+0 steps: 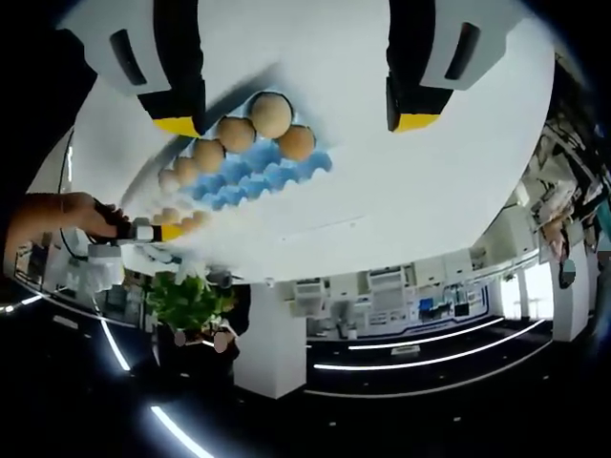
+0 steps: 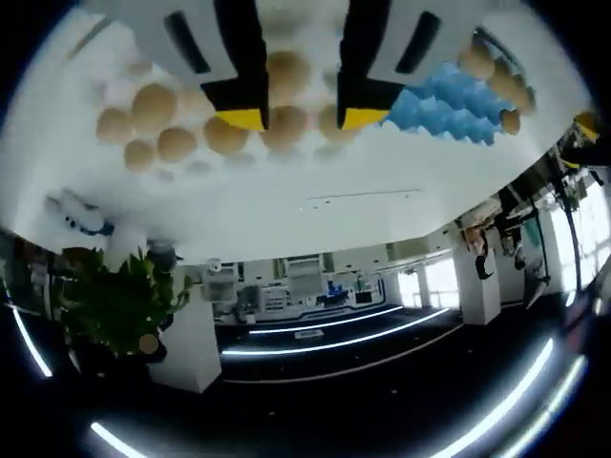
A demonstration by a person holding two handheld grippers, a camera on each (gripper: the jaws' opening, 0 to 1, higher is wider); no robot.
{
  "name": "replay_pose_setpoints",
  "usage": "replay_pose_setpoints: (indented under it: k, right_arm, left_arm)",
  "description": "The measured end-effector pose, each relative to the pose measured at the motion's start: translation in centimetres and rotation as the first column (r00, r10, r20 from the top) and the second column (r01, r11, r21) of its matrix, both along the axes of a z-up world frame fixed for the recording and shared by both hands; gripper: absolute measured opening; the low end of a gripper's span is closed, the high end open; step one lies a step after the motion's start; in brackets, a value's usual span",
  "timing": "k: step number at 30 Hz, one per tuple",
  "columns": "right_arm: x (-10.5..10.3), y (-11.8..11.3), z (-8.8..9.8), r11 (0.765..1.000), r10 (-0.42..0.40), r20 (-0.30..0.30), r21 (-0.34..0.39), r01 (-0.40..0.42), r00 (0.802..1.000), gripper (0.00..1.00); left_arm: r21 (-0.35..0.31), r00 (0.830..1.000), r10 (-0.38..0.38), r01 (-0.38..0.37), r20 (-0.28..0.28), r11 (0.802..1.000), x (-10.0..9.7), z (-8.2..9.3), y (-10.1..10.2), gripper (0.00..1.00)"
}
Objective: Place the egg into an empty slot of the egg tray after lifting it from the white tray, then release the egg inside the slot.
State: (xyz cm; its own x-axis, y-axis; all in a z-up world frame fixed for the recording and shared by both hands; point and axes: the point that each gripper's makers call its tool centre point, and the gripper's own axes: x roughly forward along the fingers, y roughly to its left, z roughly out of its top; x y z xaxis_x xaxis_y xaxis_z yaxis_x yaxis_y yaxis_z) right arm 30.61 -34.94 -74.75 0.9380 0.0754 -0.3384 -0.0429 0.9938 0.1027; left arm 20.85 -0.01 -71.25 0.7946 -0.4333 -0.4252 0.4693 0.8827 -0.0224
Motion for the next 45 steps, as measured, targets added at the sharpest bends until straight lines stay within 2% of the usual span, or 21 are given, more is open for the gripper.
replay_pose_setpoints:
  k: [3,7,9,10,12,14,19,23,28,31,33,35,45]
  right_arm:
    - [-0.1,-0.4,-0.9,1.000,-0.008,-0.020,-0.005,0.008,1.000,0.29]
    - [-0.2,0.2,-1.9,1.000,0.011,-0.048,-0.022,-0.012,0.999,0.29]
    - [-0.1,0.2,-2.5,1.000,0.007,-0.062,-0.007,-0.007,0.998,0.30]
    - [-0.2,-0.3,-3.4,1.000,-0.012,-0.102,0.006,0.013,0.995,0.29]
    - [0.3,-0.1,-3.2,1.000,0.019,-0.056,-0.010,-0.020,0.998,0.26]
    - [-0.1,0.1,-3.3,0.996,0.037,-0.068,-0.073,-0.042,0.997,0.26]
    - [-0.1,-0.2,-3.1,0.999,0.025,-0.069,-0.020,-0.027,0.997,0.25]
    - [-0.5,-0.2,-1.4,1.000,0.012,-0.021,0.013,-0.012,1.000,0.25]
    - [-0.6,1.0,0.5,0.998,0.058,0.015,0.005,-0.058,0.998,0.25]
    - [-0.6,1.8,1.1,0.997,0.081,0.029,0.015,-0.082,0.996,0.25]
    - [-0.6,2.3,1.4,0.996,0.092,0.035,0.015,-0.093,0.995,0.25]
    - [-0.6,2.9,1.8,0.994,0.107,0.043,0.022,-0.108,0.993,0.25]
    - [-0.6,9.0,2.6,0.968,0.245,0.058,0.047,-0.247,0.968,0.25]
  left_arm:
    - [0.001,1.000,0.003,-0.003,0.001,1.000,0.0,0.1,0.0,0.79]
    - [0.005,1.000,0.006,-0.006,-0.001,1.000,0.0,0.0,0.1,0.79]
    - [0.003,1.000,0.007,-0.007,-0.001,1.000,-0.1,0.1,0.2,0.79]
    - [0.004,1.000,0.009,-0.009,-0.001,1.000,-0.1,0.1,0.3,0.79]
    - [0.005,1.000,0.014,-0.014,-0.003,1.000,-0.1,0.0,0.4,0.79]
    - [0.007,1.000,0.015,-0.015,-0.004,1.000,-0.2,0.0,0.5,0.79]
    - [0.008,1.000,0.011,-0.011,-0.002,1.000,-0.1,0.0,0.4,0.79]
    - [0.006,1.000,0.015,-0.015,0.001,1.000,-0.1,0.0,0.5,0.79]
    - [0.011,1.000,0.007,-0.007,-0.007,1.000,-0.2,-0.3,0.5,0.79]
    - [0.011,1.000,0.012,-0.012,-0.002,1.000,-0.1,-0.2,0.5,0.82]
    - [-0.015,1.000,0.002,-0.002,-0.008,1.000,-0.2,0.0,0.2,0.84]
    - [0.010,1.000,-0.008,0.008,-0.014,1.000,-0.3,-0.4,0.1,0.83]
    - [-0.008,1.000,-0.018,0.018,-0.025,1.000,-0.6,-0.5,-0.2,0.82]
